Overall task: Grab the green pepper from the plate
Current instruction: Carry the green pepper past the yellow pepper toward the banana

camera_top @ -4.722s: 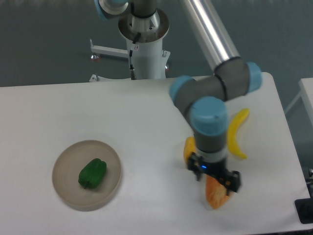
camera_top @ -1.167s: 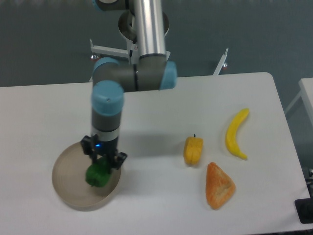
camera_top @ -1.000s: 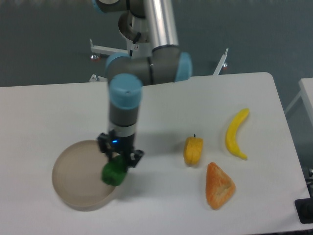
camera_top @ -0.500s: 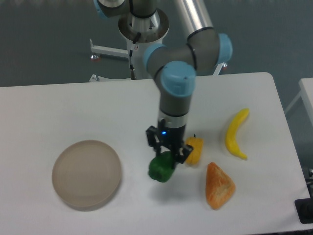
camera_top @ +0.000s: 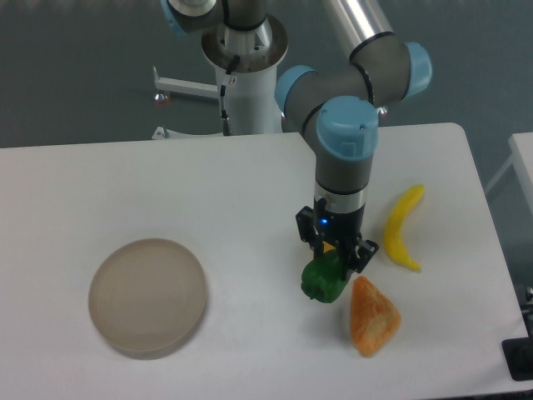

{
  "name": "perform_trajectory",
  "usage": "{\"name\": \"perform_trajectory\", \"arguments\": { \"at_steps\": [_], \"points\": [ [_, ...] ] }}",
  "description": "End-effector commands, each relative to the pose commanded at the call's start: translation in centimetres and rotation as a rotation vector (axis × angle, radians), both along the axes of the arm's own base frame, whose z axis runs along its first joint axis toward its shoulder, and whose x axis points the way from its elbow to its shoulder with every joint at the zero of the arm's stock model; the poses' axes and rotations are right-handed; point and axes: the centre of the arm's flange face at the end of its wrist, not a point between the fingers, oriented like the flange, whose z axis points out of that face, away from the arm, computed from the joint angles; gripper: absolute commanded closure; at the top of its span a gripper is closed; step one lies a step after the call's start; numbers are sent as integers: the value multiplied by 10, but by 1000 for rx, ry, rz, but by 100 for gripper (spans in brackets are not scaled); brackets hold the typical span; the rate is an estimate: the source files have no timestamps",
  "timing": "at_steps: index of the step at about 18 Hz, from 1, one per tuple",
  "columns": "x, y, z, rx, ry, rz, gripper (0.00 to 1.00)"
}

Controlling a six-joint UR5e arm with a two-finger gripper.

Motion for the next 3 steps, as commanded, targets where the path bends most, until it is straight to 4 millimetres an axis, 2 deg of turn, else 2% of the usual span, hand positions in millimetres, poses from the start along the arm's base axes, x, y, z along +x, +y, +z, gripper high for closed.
{"name": "perform_trajectory", "arguments": {
  "at_steps": [3],
  "points": [
    [-2, 2, -2, -1, 1, 0, 73]
  ]
}}
